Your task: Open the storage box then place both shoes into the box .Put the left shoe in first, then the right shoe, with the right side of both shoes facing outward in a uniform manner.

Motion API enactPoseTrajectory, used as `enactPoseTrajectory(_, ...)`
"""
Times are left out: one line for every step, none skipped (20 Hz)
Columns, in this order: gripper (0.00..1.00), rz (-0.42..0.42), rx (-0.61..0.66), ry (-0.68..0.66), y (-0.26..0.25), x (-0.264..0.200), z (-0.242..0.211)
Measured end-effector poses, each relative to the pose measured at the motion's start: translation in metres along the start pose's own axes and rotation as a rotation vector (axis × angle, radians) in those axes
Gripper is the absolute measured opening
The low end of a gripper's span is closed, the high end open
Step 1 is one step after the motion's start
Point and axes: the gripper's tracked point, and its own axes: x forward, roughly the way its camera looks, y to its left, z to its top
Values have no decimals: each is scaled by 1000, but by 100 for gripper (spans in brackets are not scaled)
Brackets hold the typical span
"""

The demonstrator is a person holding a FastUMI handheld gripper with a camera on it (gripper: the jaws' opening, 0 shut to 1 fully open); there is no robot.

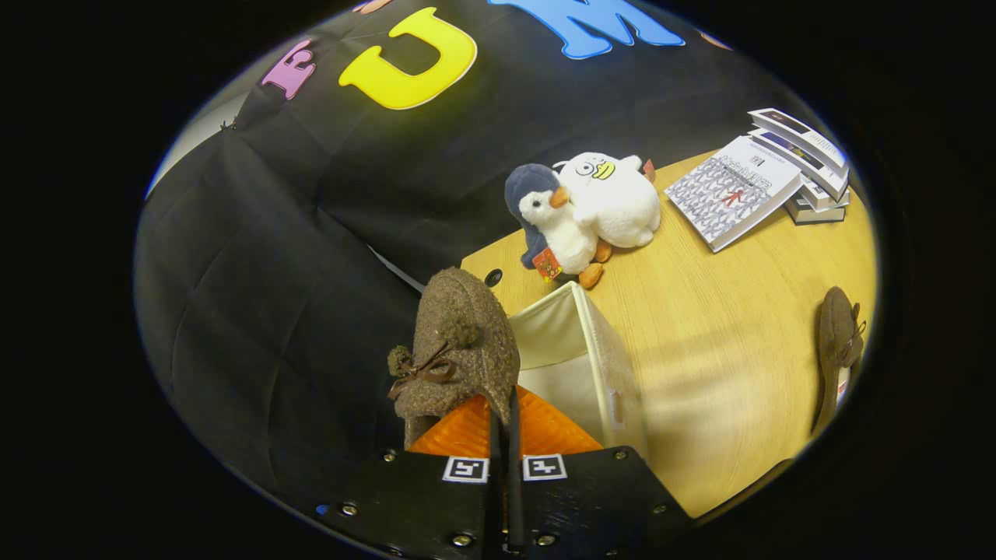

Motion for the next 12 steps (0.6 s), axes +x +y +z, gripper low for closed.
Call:
enactPoseTrajectory(2,-4,-1,7,1,6,-5)
enactPoseTrajectory(2,-11,-3,13,1,12,-9)
enactPoseTrajectory(2,-21,-8,17,0,17,-13)
enactPoseTrajectory(2,-32,-11,25,-1,22,-18)
enactPoseTrajectory(2,-39,-13,33,-1,28,-24)
enactPoseTrajectory(2,-44,-12,42,-1,32,-30)
enactPoseTrajectory(2,-47,-12,51,-2,37,-34)
enactPoseTrajectory(2,-49,-15,52,-1,41,-37)
enactPoseTrajectory(2,-55,-19,48,-2,44,-40)
enactPoseTrajectory(2,-64,-24,45,-4,47,-42)
enactPoseTrajectory(2,-73,-27,45,-6,50,-44)
enactPoseTrajectory(2,-77,-26,48,-7,52,-47)
